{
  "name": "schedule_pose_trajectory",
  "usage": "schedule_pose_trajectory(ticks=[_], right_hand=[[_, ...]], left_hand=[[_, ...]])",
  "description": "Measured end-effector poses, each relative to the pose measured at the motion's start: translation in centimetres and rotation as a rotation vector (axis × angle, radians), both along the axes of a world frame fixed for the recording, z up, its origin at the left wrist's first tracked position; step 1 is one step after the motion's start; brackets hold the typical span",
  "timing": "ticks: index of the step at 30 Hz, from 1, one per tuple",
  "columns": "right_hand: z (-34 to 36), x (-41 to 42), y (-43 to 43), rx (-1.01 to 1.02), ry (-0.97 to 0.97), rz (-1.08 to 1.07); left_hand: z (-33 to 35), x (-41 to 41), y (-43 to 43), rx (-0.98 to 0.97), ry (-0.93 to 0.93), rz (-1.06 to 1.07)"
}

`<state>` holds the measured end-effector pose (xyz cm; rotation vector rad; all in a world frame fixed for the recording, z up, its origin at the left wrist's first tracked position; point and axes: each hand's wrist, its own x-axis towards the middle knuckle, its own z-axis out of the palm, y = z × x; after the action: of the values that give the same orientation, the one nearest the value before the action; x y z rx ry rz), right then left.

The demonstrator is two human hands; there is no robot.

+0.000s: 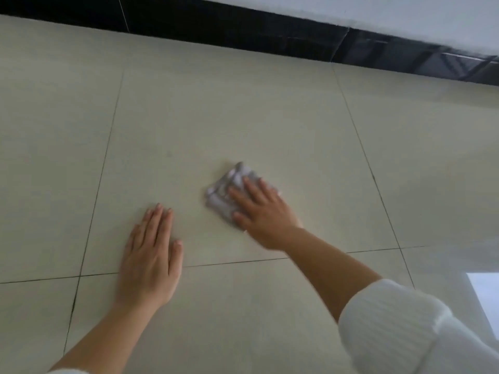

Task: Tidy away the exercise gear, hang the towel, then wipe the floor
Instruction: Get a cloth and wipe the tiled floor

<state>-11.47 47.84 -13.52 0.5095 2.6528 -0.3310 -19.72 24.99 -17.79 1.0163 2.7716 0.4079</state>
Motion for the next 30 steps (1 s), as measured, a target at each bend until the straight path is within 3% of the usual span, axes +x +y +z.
schedule_pose_trajectory(ticks=[5,9,13,17,22,25,30], right_hand=[[0.1,3.5,6.3,0.050,-0.079,-0.532],[0.6,8.6,4.3,0.012,-0.135,-0.766],[1.0,8.2,-2.2,-0.068,-0.087,-0.659],[1.2,6.3,-9.0,-0.073,-0.027,-0.284],[-0.3,7.4,-8.1,-0.007,0.056,-0.035],[-0.9,9.2,-4.5,0.085,0.041,-0.077],[-1.0,13.9,1.5,0.136,0.010,-0.460]], left_hand=[[0.2,0.1,0.0,0.019,-0.026,0.020],[0.6,0.2,0.2,-0.014,-0.028,0.021],[0.9,0.2,0.5,-0.037,-0.024,0.036],[0.9,0.2,0.5,-0.002,-0.015,0.040],[0.4,0.3,0.3,0.043,0.029,0.039],[0.2,0.1,0.2,0.055,0.031,0.040],[-0.4,0.4,0.0,0.042,0.073,0.006]])
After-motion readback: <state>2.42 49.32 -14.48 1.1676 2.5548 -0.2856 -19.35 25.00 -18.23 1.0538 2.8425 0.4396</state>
